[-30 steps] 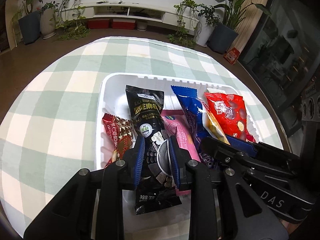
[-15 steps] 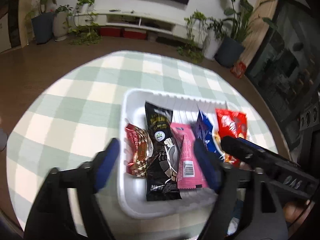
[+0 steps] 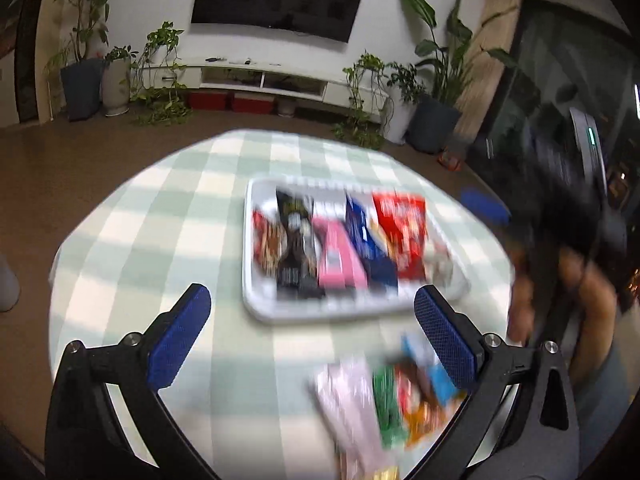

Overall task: Organize snacks
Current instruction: 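Withdraw both grippers from the tray toward the remaining packets, then grasp the gold wafer packet with the left gripper while the right gripper grasps the light-blue packet, then lift both held packets and carry them over the white tray, then lower both packets into the tray and open both grippers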

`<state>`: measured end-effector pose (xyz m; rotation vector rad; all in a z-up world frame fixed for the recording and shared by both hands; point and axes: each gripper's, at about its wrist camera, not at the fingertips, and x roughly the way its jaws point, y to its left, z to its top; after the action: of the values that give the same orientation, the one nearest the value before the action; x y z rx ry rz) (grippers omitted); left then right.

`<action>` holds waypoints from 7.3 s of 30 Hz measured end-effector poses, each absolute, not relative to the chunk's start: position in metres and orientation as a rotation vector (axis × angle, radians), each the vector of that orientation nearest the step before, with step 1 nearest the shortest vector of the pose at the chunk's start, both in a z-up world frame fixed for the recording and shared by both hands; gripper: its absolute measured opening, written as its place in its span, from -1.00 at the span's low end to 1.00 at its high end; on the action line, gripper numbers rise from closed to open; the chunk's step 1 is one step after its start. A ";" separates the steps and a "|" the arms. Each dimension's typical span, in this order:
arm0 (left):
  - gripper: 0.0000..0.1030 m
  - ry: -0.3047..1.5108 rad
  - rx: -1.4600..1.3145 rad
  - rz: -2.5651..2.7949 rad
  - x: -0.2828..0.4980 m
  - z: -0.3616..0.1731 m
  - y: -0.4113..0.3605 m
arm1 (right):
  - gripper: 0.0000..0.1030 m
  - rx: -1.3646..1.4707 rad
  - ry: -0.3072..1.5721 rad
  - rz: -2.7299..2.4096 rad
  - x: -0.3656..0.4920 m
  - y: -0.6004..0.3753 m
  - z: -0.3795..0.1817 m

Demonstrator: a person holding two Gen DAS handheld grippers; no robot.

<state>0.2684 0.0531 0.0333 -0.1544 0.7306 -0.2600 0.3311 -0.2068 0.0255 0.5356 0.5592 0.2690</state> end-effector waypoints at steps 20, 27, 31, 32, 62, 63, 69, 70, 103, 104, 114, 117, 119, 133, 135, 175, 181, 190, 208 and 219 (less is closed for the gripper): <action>0.99 0.651 -0.049 -0.233 0.072 0.024 0.012 | 0.97 0.825 0.523 0.278 0.249 -0.258 0.002; 0.99 0.671 -0.047 -0.239 0.069 0.028 0.008 | 0.99 0.973 0.471 0.223 0.208 -0.293 -0.011; 0.99 0.648 -0.023 -0.227 0.061 0.030 0.006 | 1.00 1.016 0.445 0.204 0.197 -0.304 -0.014; 0.99 0.646 -0.020 -0.224 0.060 0.030 0.006 | 1.00 1.015 0.442 0.202 0.197 -0.304 -0.014; 0.99 1.015 0.012 -0.132 0.135 -0.029 -0.009 | 1.00 1.003 0.479 0.217 0.184 -0.305 -0.010; 0.99 1.031 0.025 -0.123 0.138 -0.033 -0.008 | 1.00 1.005 0.480 0.218 0.184 -0.305 -0.010; 0.94 1.100 0.055 -0.157 0.144 -0.059 -0.019 | 1.00 1.000 0.499 0.216 0.188 -0.301 -0.004; 0.92 1.098 0.048 -0.167 0.145 -0.061 -0.019 | 1.00 0.990 0.498 0.215 0.188 -0.300 -0.003; -0.43 1.081 -0.030 -0.234 0.156 -0.049 0.018 | 0.80 0.191 0.652 0.275 0.186 -0.205 0.024; -0.43 1.078 -0.047 -0.248 0.154 -0.048 0.020 | 0.78 0.133 0.672 0.283 0.187 -0.199 0.023; -0.43 1.026 -0.189 -0.319 0.149 -0.046 0.043 | 0.60 -0.608 0.721 0.323 0.191 -0.161 -0.002; -0.43 1.020 -0.179 -0.323 0.149 -0.047 0.041 | 0.60 -0.654 0.736 0.368 0.199 -0.157 -0.003; -0.43 1.016 -0.182 -0.330 0.149 -0.047 0.041 | 0.60 -0.684 0.757 0.400 0.205 -0.150 -0.007; -0.43 1.024 -0.185 -0.366 0.153 -0.051 0.040 | 0.52 -0.810 0.931 0.578 0.241 -0.117 -0.054; -0.43 1.027 -0.186 -0.368 0.153 -0.052 0.040 | 0.53 -0.811 0.940 0.593 0.245 -0.115 -0.056; -0.43 0.944 -0.241 -0.353 0.145 -0.040 0.052 | -0.23 0.203 0.818 0.487 0.213 -0.207 -0.004; -0.43 0.911 -0.328 -0.374 0.144 -0.033 0.063 | -0.23 0.373 0.824 0.437 0.209 -0.214 -0.009; -0.43 0.840 -0.389 -0.391 0.179 0.010 0.084 | -0.23 0.488 0.761 0.338 0.215 -0.239 0.006; -0.43 0.852 -0.233 -0.379 0.394 0.036 0.040 | -0.23 0.332 0.745 0.274 0.363 -0.178 0.030; -0.43 0.915 -0.156 -0.335 0.441 -0.021 0.012 | -0.23 0.231 0.848 0.246 0.398 -0.171 -0.020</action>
<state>0.4413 0.0118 -0.0210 -0.1563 0.9153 -0.3354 0.3977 -0.1706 -0.0199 0.2315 0.8485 0.2464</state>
